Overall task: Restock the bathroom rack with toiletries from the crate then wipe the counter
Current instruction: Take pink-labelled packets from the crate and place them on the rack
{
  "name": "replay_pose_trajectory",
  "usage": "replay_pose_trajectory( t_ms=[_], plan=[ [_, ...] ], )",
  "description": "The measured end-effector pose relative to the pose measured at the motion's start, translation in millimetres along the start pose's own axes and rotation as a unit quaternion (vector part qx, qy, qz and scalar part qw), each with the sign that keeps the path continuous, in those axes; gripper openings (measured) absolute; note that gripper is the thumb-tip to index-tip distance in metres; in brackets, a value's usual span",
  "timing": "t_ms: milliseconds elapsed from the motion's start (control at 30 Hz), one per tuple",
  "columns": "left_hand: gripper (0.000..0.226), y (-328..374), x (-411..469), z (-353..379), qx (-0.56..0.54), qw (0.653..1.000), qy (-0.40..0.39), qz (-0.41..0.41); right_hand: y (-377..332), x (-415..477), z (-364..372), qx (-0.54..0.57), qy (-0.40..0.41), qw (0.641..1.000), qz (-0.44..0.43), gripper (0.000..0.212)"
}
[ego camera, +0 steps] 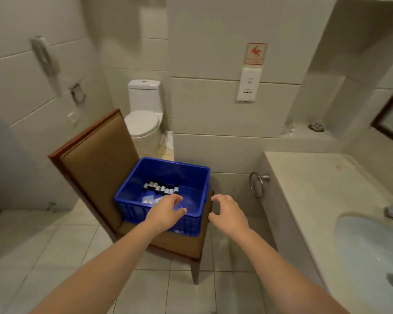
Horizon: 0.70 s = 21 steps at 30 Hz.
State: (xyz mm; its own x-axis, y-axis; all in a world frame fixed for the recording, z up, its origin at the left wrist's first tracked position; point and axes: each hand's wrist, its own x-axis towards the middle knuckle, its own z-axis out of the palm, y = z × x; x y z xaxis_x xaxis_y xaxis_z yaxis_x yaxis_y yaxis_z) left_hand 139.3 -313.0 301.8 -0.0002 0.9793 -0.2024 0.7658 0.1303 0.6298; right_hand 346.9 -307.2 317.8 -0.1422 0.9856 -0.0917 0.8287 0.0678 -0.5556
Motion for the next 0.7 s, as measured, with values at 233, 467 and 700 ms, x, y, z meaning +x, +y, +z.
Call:
replay_pose_trajectory(
  t_ms=[233, 467, 700],
  plan=[
    [0.047, -44.8, 31.4, -28.7, -0.032, 0.997, 0.025, -0.065, -31.7, 69.0, 28.2, 0.001, -0.055, 0.998, -0.043, 0.050],
    [0.046, -82.2, 99.8, -54.0, -0.033, 0.993, 0.039, -0.109, -59.9, 168.0, 58.7, 0.018, -0.115, 0.990, -0.073, 0.050],
    [0.047, -114.5, 165.0, -66.3, -0.042, 0.984, 0.041, -0.167, -68.1, 249.8, 95.5, 0.025, -0.178, 0.980, -0.086, 0.051]
  ],
)
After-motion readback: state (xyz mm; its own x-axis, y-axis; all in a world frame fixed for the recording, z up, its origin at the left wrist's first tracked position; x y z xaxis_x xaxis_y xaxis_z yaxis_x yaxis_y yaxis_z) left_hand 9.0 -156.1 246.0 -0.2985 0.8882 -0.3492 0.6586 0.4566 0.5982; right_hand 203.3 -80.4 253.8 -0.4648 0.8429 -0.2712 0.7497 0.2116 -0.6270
